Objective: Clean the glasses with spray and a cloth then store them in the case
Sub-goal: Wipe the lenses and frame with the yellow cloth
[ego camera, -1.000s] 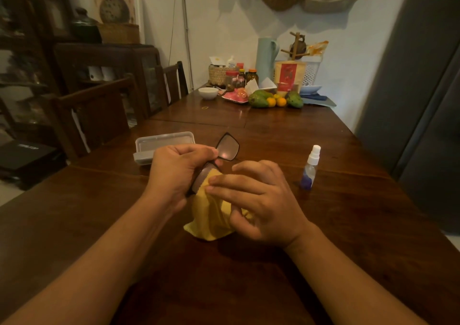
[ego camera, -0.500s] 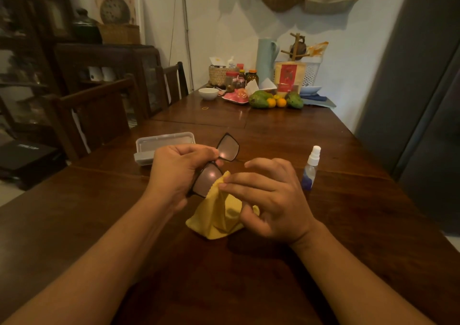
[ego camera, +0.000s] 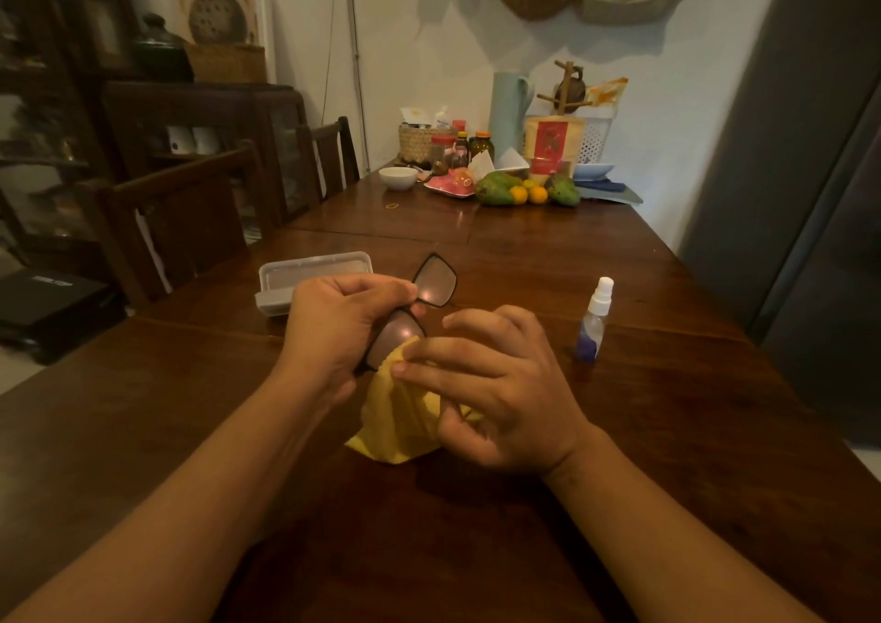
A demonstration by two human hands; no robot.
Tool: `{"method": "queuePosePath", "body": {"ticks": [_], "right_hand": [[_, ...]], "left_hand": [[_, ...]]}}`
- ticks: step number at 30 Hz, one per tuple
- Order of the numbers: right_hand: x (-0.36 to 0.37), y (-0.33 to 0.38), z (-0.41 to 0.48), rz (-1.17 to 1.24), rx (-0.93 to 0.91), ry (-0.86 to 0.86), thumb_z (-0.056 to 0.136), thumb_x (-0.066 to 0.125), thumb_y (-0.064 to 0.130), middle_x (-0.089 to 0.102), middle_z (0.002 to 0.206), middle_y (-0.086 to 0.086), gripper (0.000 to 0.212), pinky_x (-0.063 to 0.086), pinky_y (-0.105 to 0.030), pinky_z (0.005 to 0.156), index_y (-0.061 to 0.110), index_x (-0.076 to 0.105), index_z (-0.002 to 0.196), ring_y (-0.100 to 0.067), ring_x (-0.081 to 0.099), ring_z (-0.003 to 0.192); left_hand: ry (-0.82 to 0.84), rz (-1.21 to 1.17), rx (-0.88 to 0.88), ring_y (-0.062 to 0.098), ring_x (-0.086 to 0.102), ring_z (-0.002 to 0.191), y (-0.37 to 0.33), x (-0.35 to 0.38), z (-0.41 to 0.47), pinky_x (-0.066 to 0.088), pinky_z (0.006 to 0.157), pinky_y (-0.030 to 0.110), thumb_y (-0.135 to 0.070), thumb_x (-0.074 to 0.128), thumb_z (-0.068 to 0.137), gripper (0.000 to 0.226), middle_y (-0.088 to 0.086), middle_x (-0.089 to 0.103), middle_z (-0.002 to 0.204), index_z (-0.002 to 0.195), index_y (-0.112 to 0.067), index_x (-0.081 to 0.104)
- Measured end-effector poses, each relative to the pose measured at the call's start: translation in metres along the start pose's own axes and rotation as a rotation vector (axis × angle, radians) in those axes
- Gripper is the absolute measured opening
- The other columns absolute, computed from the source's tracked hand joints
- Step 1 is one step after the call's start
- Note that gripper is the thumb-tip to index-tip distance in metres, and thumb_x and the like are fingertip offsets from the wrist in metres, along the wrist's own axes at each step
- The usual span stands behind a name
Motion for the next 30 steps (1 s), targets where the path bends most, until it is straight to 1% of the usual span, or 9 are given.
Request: {"method": "queuePosePath", "body": {"ticks": [5, 10, 13, 17, 20, 22, 24, 27, 30], "right_hand": [[-0.002, -0.009, -0.004, -0.034, 0.095, 0.004, 0.085, 0.057, 0.031, 0.061, 0.136, 0.012, 0.046, 0.037, -0.043, 0.090, 0.028, 0.065, 0.131, -0.020, 0.047, 0.127], [0.005, 0.002, 0.004, 0.019, 0.055, 0.075, 0.089, 0.056, 0.033, 0.052, 0.147, 0.009, 0.052, 0.038, -0.043, 0.093, 0.025, 0.056, 0.141, -0.019, 0.045, 0.133], [0.005, 0.003, 0.003, 0.036, -0.004, 0.098, 0.088, 0.057, 0.031, 0.055, 0.144, 0.010, 0.049, 0.037, -0.041, 0.092, 0.027, 0.059, 0.137, -0.019, 0.047, 0.129], [-0.003, -0.005, -0.001, 0.023, 0.059, 0.032, 0.087, 0.057, 0.031, 0.061, 0.136, 0.011, 0.043, 0.038, -0.044, 0.088, 0.029, 0.065, 0.130, -0.019, 0.049, 0.125], [0.001, -0.002, 0.001, -0.015, 0.087, 0.052, 0.088, 0.057, 0.033, 0.056, 0.142, 0.010, 0.049, 0.039, -0.045, 0.091, 0.029, 0.059, 0.137, -0.020, 0.047, 0.129], [0.007, 0.004, 0.004, -0.038, 0.072, 0.093, 0.090, 0.055, 0.036, 0.051, 0.148, 0.008, 0.054, 0.038, -0.043, 0.093, 0.027, 0.053, 0.143, -0.019, 0.043, 0.133], [0.011, 0.008, 0.006, -0.032, 0.038, 0.102, 0.090, 0.054, 0.037, 0.051, 0.148, 0.006, 0.054, 0.038, -0.041, 0.093, 0.024, 0.053, 0.143, -0.019, 0.043, 0.133], [0.009, 0.008, 0.004, -0.043, -0.034, 0.082, 0.089, 0.061, 0.037, 0.055, 0.143, 0.007, 0.050, 0.037, -0.040, 0.091, 0.026, 0.059, 0.138, -0.020, 0.048, 0.128], [0.003, 0.000, -0.001, -0.089, -0.031, 0.029, 0.089, 0.065, 0.036, 0.060, 0.138, 0.010, 0.045, 0.039, -0.042, 0.088, 0.030, 0.063, 0.133, -0.019, 0.050, 0.123]], "left_hand": [[0.040, -0.043, -0.005, 0.021, 0.068, 0.059, 0.001, 0.004, -0.001, 0.054, 0.054, 0.030, -0.007, 0.077, 0.076, 0.007, 0.017, 0.073, 0.070, 0.071, -0.003, 0.076], [0.056, -0.069, -0.023, 0.019, 0.069, 0.059, 0.001, 0.003, -0.002, 0.055, 0.053, 0.027, -0.004, 0.077, 0.075, 0.004, 0.015, 0.074, 0.069, 0.071, -0.004, 0.077], [0.027, -0.056, -0.011, 0.020, 0.068, 0.059, 0.000, 0.002, -0.001, 0.055, 0.053, 0.027, -0.005, 0.078, 0.075, 0.004, 0.016, 0.074, 0.071, 0.072, -0.003, 0.076], [0.010, -0.042, 0.003, 0.021, 0.069, 0.061, 0.001, 0.003, -0.001, 0.054, 0.055, 0.029, -0.006, 0.077, 0.075, 0.005, 0.016, 0.074, 0.070, 0.071, -0.005, 0.077], [0.025, -0.066, -0.003, 0.020, 0.069, 0.059, 0.001, 0.004, -0.002, 0.054, 0.053, 0.027, -0.003, 0.077, 0.075, 0.005, 0.015, 0.074, 0.069, 0.070, -0.004, 0.077], [0.034, -0.051, -0.005, 0.018, 0.069, 0.059, 0.000, 0.004, -0.002, 0.054, 0.052, 0.026, -0.004, 0.078, 0.075, 0.006, 0.014, 0.074, 0.068, 0.070, -0.005, 0.077], [0.029, -0.027, -0.002, 0.018, 0.068, 0.058, -0.001, 0.003, -0.001, 0.054, 0.052, 0.026, -0.006, 0.078, 0.076, 0.005, 0.014, 0.074, 0.069, 0.070, -0.005, 0.076], [0.012, -0.031, -0.002, 0.023, 0.068, 0.063, -0.001, 0.003, -0.001, 0.058, 0.060, 0.032, -0.006, 0.077, 0.076, 0.006, 0.019, 0.073, 0.073, 0.074, 0.000, 0.076], [0.002, -0.056, -0.015, 0.024, 0.066, 0.059, 0.000, 0.004, -0.003, 0.055, 0.054, 0.031, -0.006, 0.076, 0.076, 0.007, 0.020, 0.073, 0.071, 0.072, 0.000, 0.075]]}}
Point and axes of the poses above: each hand's wrist, its own z-axis towards the middle knuckle, its own x-axis out of the palm, y = z × x, the point moved 3 cm from there along z, towards the middle knuckle
